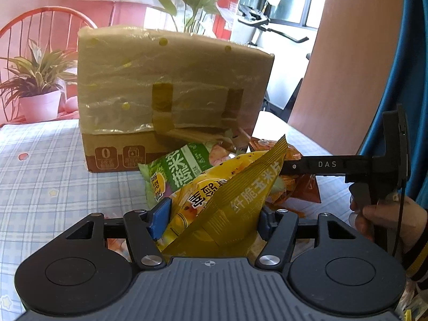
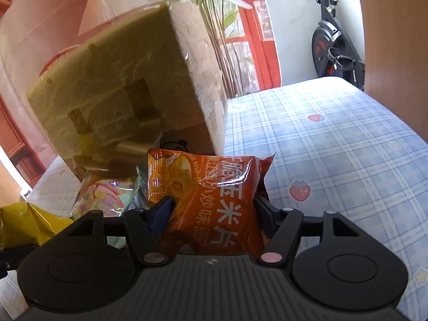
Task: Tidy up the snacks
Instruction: 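Lift the yellow bag and the orange corn-chip bag up toward the box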
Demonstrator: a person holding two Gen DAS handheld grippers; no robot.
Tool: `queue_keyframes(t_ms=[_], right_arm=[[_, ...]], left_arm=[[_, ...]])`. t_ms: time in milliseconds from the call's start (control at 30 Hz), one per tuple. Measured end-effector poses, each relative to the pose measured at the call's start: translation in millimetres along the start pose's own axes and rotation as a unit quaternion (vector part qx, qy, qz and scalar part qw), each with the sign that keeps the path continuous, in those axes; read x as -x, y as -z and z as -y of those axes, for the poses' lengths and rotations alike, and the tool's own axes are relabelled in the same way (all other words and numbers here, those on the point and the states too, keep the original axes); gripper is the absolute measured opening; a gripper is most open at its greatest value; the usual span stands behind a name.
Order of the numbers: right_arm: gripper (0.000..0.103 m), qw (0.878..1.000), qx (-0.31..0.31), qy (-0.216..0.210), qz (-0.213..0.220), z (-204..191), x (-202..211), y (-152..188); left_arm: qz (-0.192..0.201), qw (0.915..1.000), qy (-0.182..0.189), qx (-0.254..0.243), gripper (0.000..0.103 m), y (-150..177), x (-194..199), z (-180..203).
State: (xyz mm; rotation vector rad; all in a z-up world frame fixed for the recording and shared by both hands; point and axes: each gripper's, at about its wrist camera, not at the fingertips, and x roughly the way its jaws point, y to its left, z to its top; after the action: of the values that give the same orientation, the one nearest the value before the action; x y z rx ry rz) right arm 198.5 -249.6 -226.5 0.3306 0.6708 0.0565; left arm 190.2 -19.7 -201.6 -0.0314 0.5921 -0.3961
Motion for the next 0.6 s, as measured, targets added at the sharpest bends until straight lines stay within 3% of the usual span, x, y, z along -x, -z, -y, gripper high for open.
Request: queue_keyframes(t_ms=[600], right_arm=[[0.068, 0.999, 0.017, 0.026, 0.04, -13.8, 38.5, -16.4]], left_arm=[[0.068, 0.997, 0.032, 0.016, 0.066, -18.0, 34.0, -6.2]])
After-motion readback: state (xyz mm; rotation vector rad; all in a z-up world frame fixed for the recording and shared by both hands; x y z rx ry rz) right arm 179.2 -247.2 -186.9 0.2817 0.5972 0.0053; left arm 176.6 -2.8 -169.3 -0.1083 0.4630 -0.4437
